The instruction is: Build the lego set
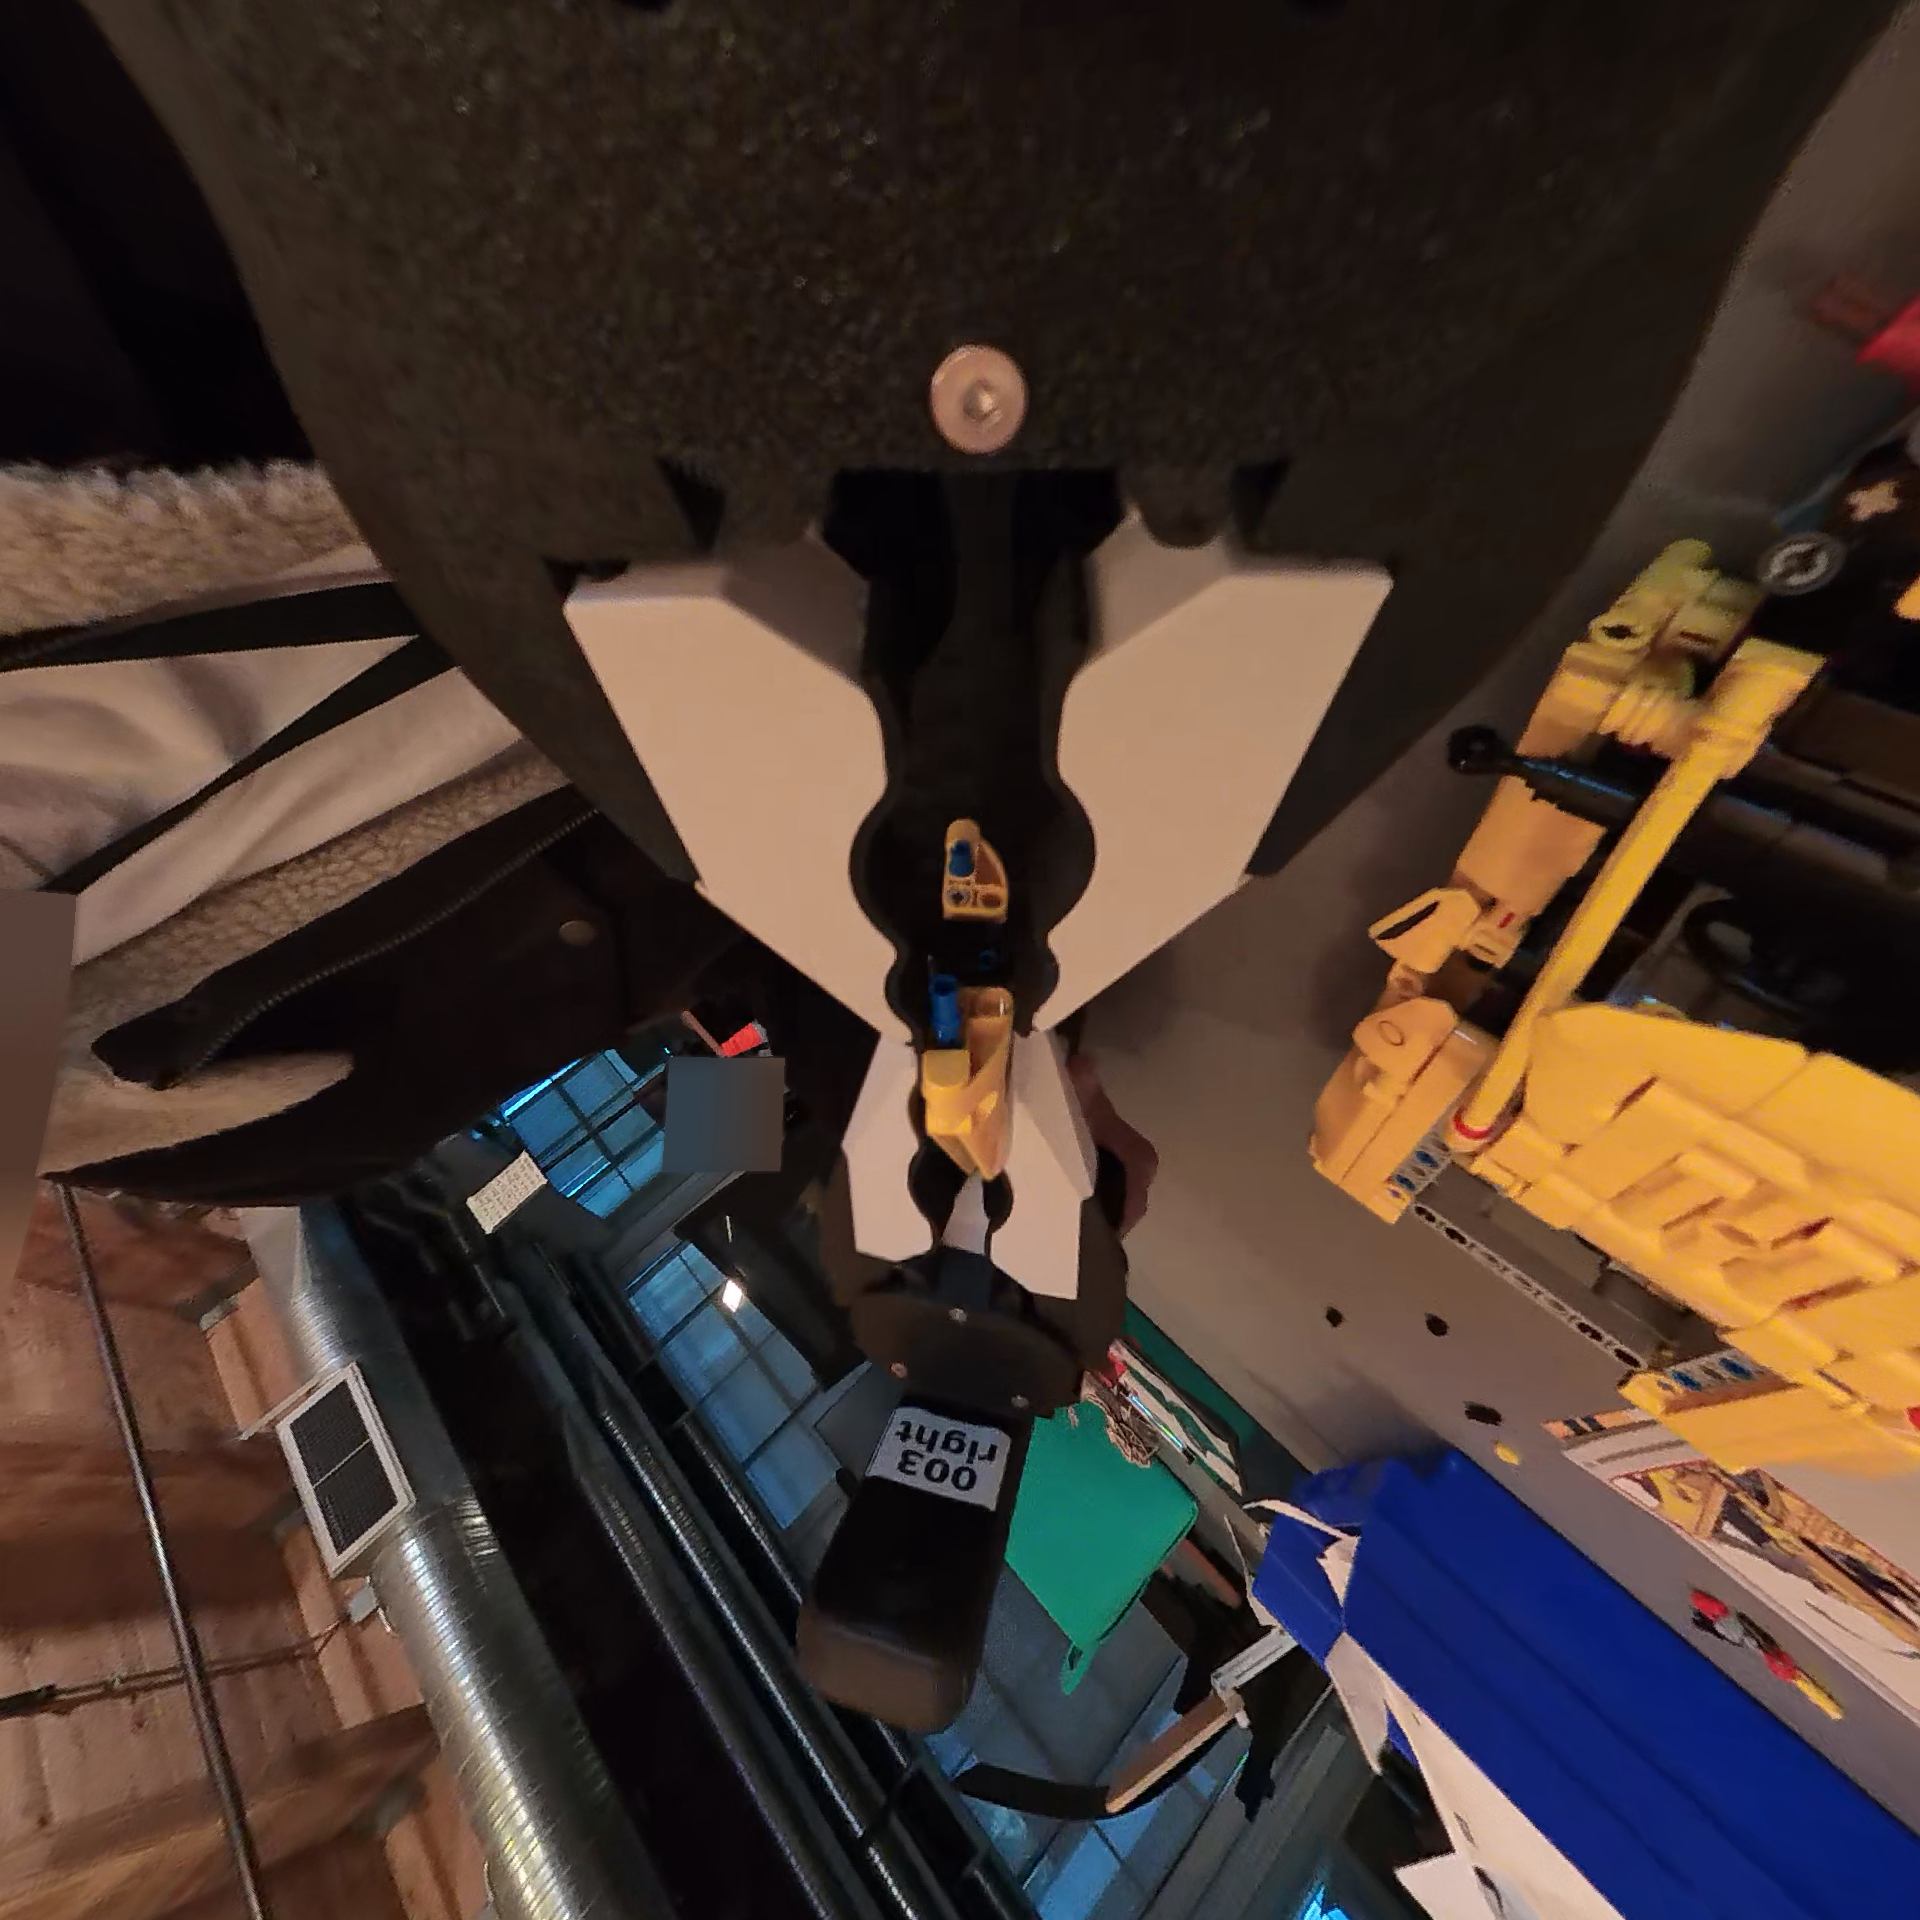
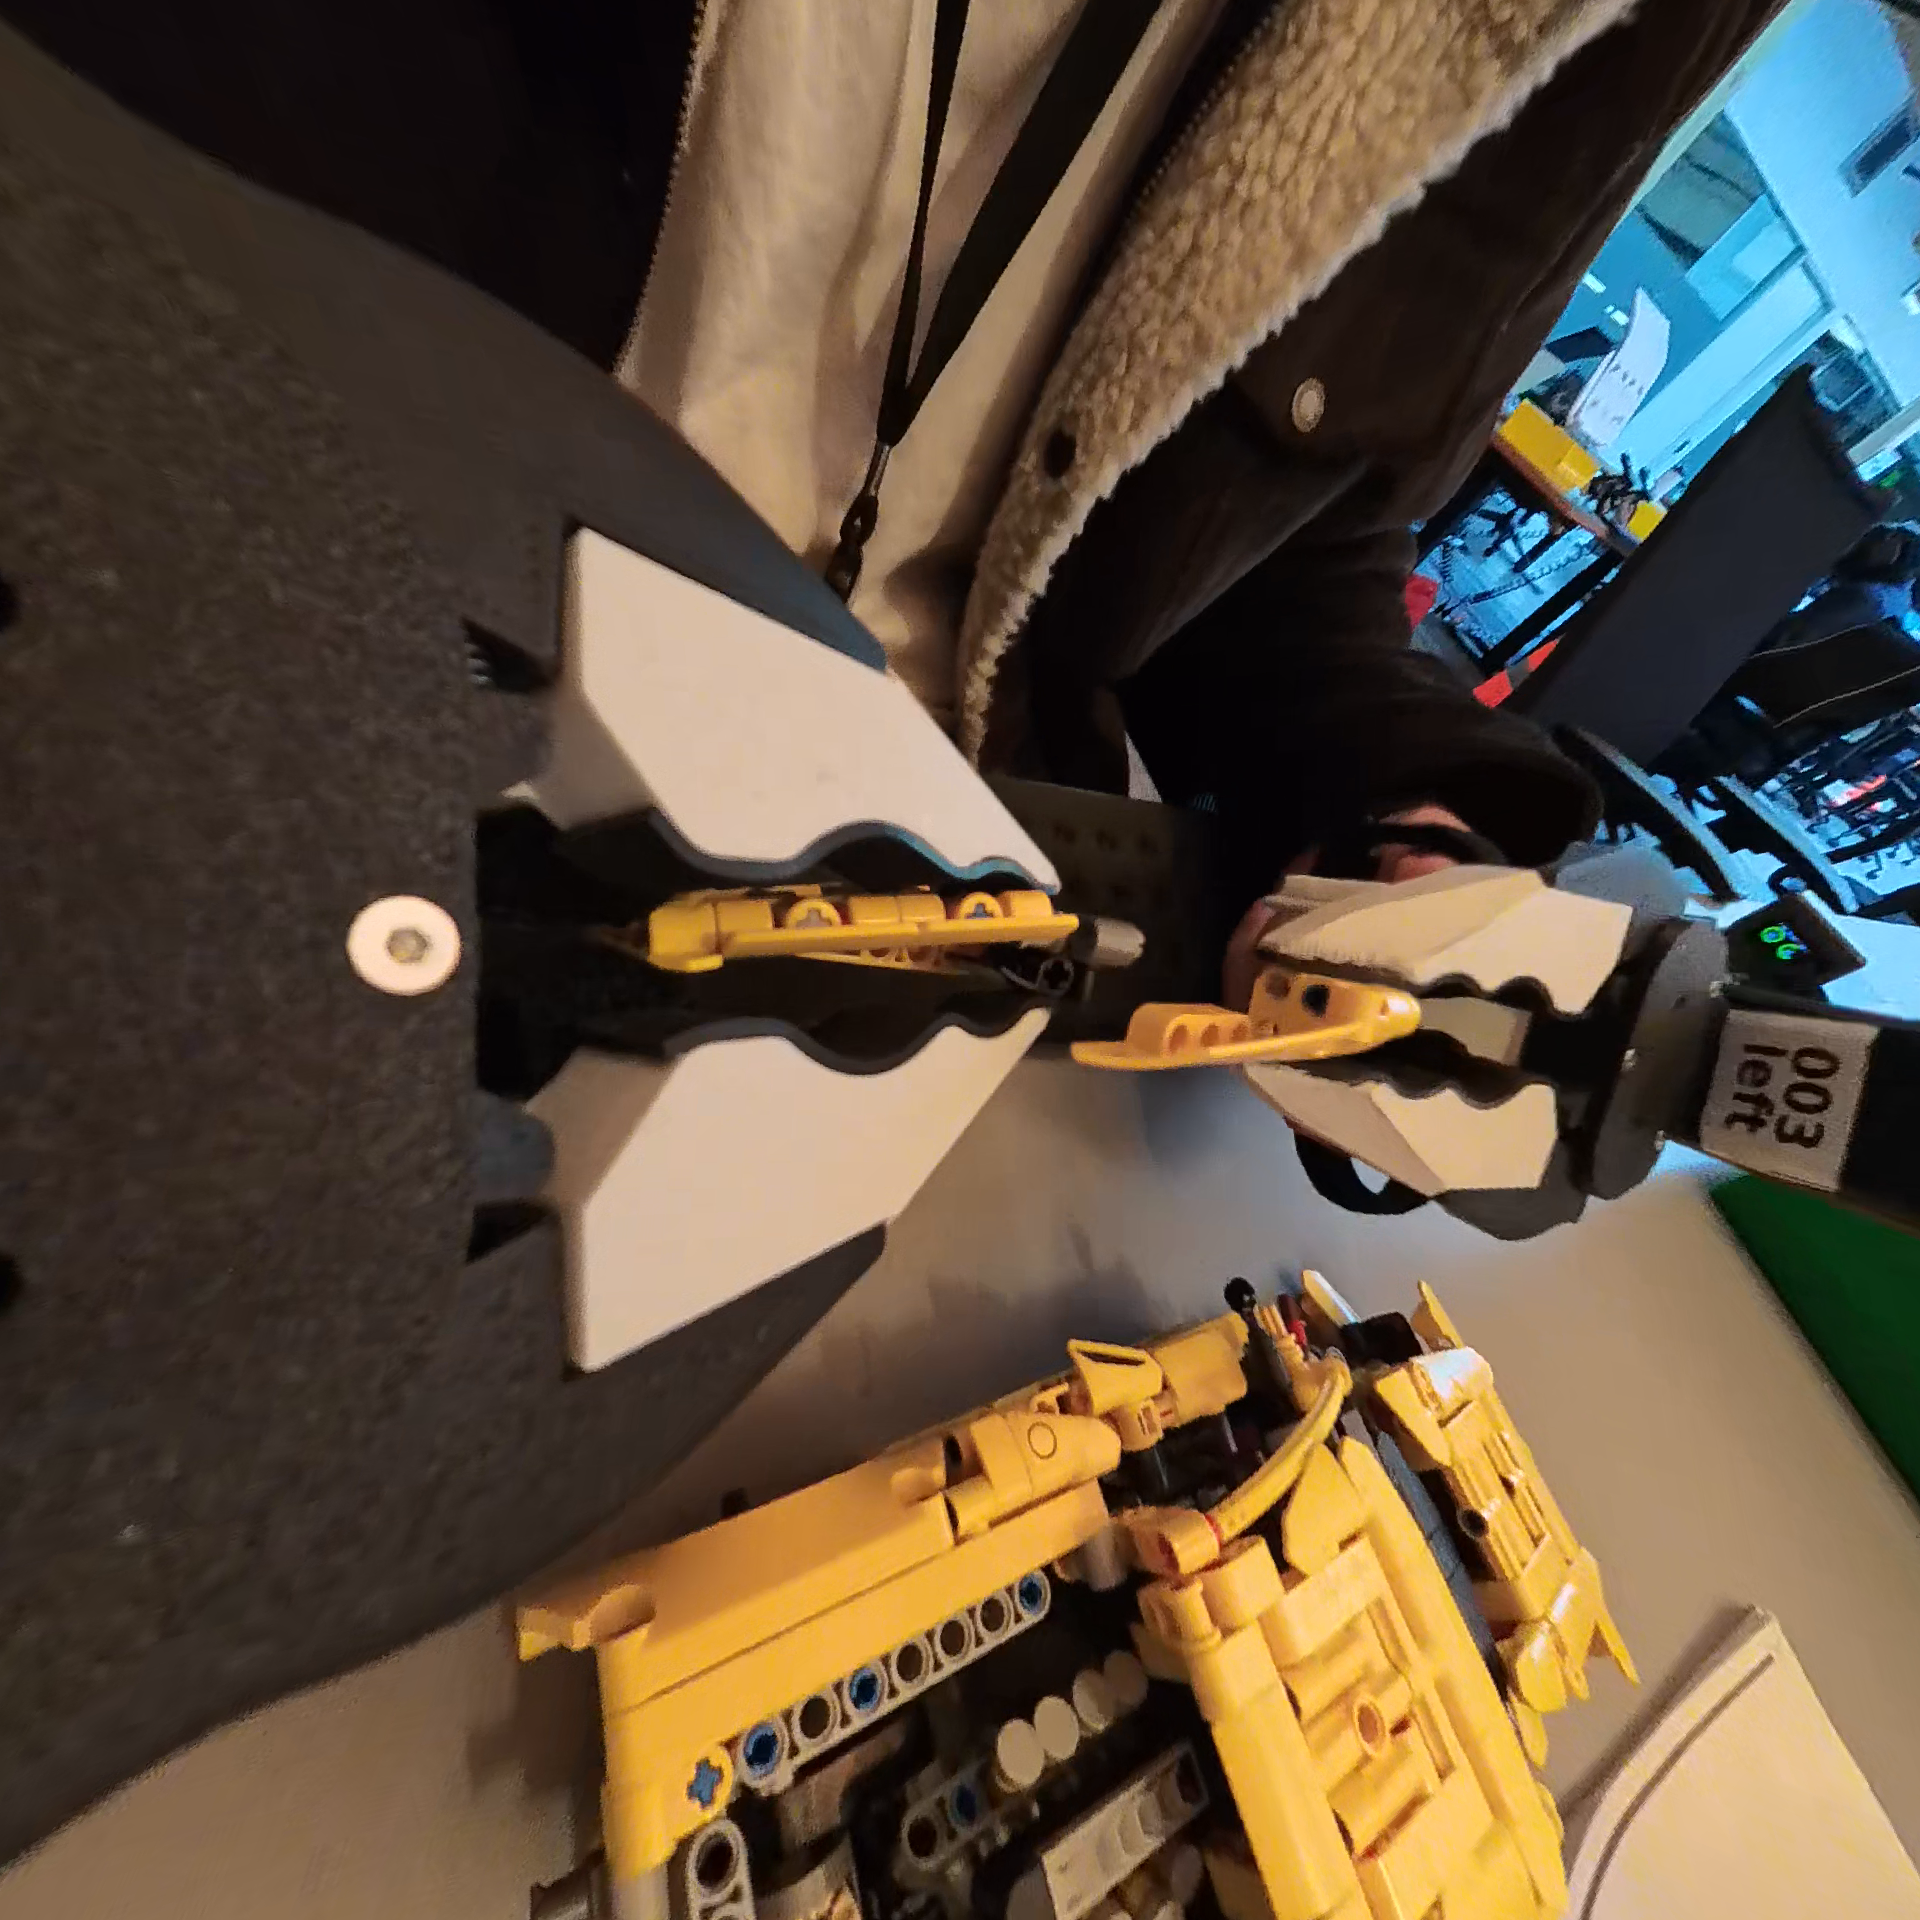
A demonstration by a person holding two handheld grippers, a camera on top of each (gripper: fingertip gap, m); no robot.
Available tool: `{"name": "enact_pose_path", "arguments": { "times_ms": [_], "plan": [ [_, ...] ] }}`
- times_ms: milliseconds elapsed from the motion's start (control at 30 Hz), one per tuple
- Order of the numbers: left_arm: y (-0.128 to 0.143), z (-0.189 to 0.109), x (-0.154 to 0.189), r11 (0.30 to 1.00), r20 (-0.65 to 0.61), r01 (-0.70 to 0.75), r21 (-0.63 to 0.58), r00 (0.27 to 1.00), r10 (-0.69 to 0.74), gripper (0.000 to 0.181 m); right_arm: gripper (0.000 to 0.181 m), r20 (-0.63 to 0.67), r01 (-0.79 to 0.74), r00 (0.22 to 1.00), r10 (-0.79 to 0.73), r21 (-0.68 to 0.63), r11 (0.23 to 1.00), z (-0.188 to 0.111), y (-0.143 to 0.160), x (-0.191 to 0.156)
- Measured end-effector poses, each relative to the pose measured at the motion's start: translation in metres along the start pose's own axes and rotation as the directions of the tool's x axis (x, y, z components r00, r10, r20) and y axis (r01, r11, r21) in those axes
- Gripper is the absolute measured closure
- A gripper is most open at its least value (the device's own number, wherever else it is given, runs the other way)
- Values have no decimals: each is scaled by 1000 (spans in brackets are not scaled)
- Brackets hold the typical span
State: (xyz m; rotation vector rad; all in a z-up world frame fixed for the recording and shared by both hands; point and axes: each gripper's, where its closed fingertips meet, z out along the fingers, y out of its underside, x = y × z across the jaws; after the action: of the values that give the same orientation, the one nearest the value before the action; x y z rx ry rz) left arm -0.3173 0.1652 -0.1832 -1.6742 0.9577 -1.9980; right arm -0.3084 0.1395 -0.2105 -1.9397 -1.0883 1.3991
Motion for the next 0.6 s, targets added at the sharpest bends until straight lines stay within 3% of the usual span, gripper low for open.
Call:
{"name": "enact_pose_path", "arguments": {
  "times_ms": [133,200,333,600],
  "plan": [
    [0,0,2,1000,-17,6,7,1000,-6,166,166,91,-96,991,93,32,995,0,2,-4],
    [3,1,-2,1000,11,-4,-11,1000,4,166,166,60,-113,992,113,2,994,3,11,3],
    [10,2,-16,997,119,-55,-62,991,62,166,165,-182,53,979,-93,-213,976,5,46,36],
    [21,2,-30,981,229,-123,-153,961,156,166,164,-193,294,917,-350,-268,918,6,50,39]
  ]
}}
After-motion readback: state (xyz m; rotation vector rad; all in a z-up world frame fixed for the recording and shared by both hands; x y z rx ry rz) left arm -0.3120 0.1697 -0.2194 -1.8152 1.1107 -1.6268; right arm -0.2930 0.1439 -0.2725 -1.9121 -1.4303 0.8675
